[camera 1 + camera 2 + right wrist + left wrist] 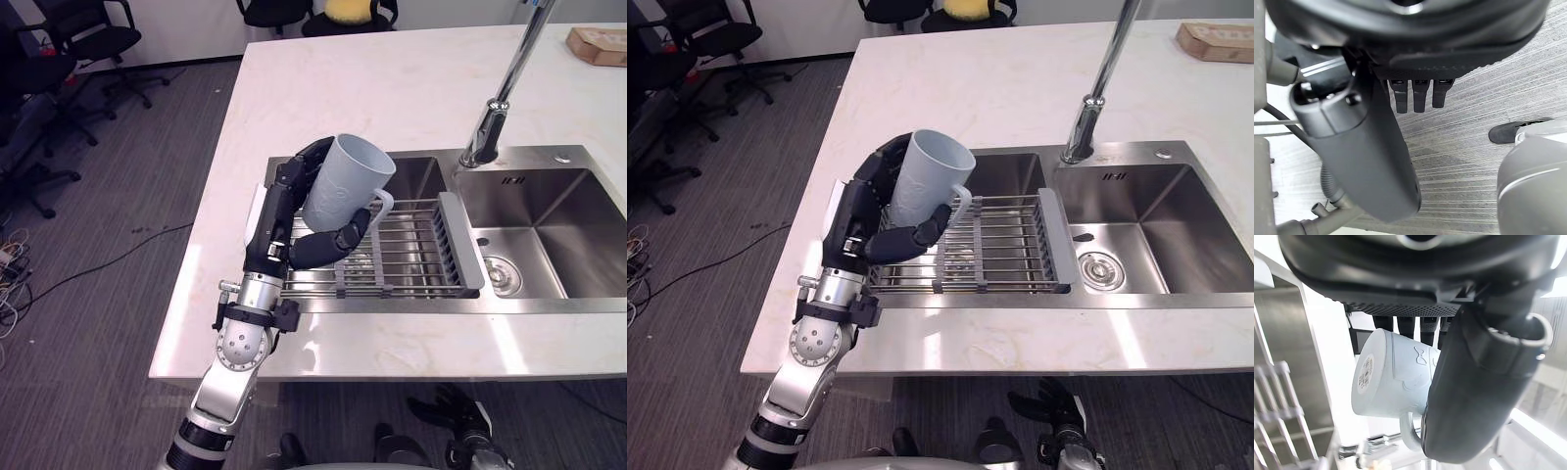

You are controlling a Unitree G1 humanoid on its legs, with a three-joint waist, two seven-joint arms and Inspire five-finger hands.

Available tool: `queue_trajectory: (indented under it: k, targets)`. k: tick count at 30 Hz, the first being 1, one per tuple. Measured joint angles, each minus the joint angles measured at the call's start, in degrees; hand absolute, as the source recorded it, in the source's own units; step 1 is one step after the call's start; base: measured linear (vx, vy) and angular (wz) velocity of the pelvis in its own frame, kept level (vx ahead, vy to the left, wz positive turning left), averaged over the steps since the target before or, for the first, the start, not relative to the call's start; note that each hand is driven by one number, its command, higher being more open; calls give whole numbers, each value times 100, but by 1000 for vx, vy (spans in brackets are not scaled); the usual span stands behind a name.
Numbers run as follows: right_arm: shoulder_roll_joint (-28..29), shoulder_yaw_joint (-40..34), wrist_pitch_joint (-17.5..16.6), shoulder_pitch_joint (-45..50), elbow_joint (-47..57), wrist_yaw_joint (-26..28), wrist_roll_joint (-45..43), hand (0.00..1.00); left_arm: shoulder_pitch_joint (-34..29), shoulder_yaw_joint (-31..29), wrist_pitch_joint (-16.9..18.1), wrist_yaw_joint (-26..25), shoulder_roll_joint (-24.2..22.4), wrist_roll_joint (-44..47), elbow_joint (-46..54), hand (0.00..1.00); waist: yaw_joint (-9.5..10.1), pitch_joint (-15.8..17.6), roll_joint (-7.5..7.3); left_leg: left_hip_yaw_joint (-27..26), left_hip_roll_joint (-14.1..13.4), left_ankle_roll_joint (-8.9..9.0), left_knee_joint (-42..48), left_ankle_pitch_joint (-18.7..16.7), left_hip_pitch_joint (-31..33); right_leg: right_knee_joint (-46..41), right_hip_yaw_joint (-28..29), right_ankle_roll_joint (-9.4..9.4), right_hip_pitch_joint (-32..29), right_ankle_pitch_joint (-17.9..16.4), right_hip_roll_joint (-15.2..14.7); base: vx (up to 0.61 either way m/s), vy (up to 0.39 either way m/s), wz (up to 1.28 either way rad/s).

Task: Walk over to the sink, pick up the cup, carry it to the dishwasher, place the cup inside the dishwasher, then close the dishwasher door

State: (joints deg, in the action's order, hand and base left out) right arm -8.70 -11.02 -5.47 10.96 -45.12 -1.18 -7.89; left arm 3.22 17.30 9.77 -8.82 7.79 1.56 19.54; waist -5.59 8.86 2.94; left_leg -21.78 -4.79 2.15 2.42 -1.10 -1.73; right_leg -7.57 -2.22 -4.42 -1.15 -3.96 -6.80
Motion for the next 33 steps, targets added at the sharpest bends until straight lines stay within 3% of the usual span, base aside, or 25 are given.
queue_trajectory:
  k: [4,7,8,10,11,12,14,16,17,18,19,21,22,23,24,26,27,28,29,33]
  targets:
    - [64,4,-6,10,180,-44,-12,90,-83,19,109,-6,-33,99,356,30,4,-10,-89,-199,-95,-74,531,-274,348,-54,253,-126,-285,176,3,-44,42,-28]
    - [90,20,-1,-22,281,-165,-115,90,-74,29,169,-47,-76,179,437,30,9,44,-184,-261,-95,-198,864,-389,605,-491,65,-320,-689,302,-63,-126,62,-13]
    - [94,20,-3,-26,304,-197,-135,90,-84,24,172,-83,-85,178,444,30,31,42,-191,-280,-147,-279,888,-395,632,-419,-63,-512,-662,413,-80,-126,29,-1]
    - [120,56,4,-17,307,-229,-162,90,-191,-62,191,-135,-90,175,459,30,81,58,-262,-253,-172,-388,1049,-429,668,-2275,-211,-537,-861,-500,-173,-163,6,16]
    - [120,64,3,24,306,-228,-163,90,-335,-125,195,-179,-96,177,487,30,159,23,-277,-223,-168,-412,1101,-417,694,-2952,-278,-658,-749,-818,-131,-133,-21,18]
    - [120,69,3,33,304,-229,-163,90,-397,-127,197,-209,-96,177,506,30,209,-14,-302,-219,-153,-428,1121,-397,747,-3069,-271,-670,-665,-912,-98,-134,-59,12]
    - [80,136,-12,-61,294,-249,-165,90,-467,-242,222,-285,-130,178,557,30,412,-104,-385,-167,-67,-433,1298,-265,1182,-2338,-239,-437,-352,-1121,-2,-159,-97,12]
    - [34,171,-14,-296,282,-258,-175,90,-465,-222,223,-304,-181,179,559,30,493,-116,-328,-87,-115,-429,1299,-23,1632,-1398,-298,-290,-256,-1197,169,-177,-83,16]
    - [23,211,-19,-432,283,-278,-201,90,-462,-215,207,-295,-196,179,522,30,471,-27,-310,17,-164,-430,1334,94,1756,-879,-324,191,-58,-1109,293,-215,-99,30]
    - [-24,257,-25,-474,283,-311,-206,90,-499,-148,121,-284,-223,180,483,30,464,71,-192,144,-317,-385,1423,161,1760,-702,-410,249,113,-941,474,-228,-103,29]
    - [-19,265,-28,-468,283,-308,-213,90,-544,-112,117,-277,-207,180,486,30,471,73,-184,200,-362,-343,1452,193,1754,-693,-420,286,155,-915,536,-263,-103,27]
    - [-16,245,-71,-473,287,-321,-221,90,-556,-75,123,-243,-214,180,518,30,462,85,-194,477,-375,-52,1421,393,1764,-683,-591,415,190,-837,566,-284,-73,33]
    - [-35,229,-138,-461,298,-351,-222,90,-541,5,147,-233,-218,180,569,30,449,119,-228,644,-379,56,1543,314,1828,-619,-737,514,165,-782,545,-281,-44,45]
    - [-59,222,-152,-430,299,-396,-232,90,-535,110,189,-201,-221,181,598,30,445,122,-206,662,-409,-118,2114,-51,1884,-622,-829,572,127,-737,507,-272,-28,43]
    - [-92,227,-153,-404,301,-401,-254,90,-533,171,198,-176,-230,183,610,30,441,120,-205,695,-410,-124,2399,-216,1861,-626,-870,574,107,-707,471,-219,55,37]
    - [-88,240,-155,-344,305,-396,-364,90,-515,440,255,-73,-231,193,624,30,412,75,-165,806,-391,51,2879,-773,1430,-607,-946,523,-52,-593,335,-219,102,28]
    - [-91,240,-155,-348,307,-397,-376,90,-511,501,282,-52,-236,194,624,30,392,46,-116,871,-370,130,2730,-897,1271,-603,-952,515,-112,-569,323,-111,137,21]
    - [-91,241,-153,-367,311,-400,-373,90,-489,602,295,-41,-245,189,619,30,332,-13,-6,1025,-286,229,1966,-1077,873,-600,-970,501,-282,-529,310,-82,174,17]
    - [5,256,-140,-377,313,-397,-373,90,-391,648,310,-41,-195,185,524,30,313,-19,-7,1070,-83,36,1257,-897,635,-651,-960,391,-399,-448,188,-85,172,14]
    - [178,275,-139,-199,374,-365,-369,90,-376,662,242,-140,-191,183,190,30,314,-22,-61,1080,163,-99,1084,-773,572,-597,-960,171,-353,-262,-20,-69,139,8]
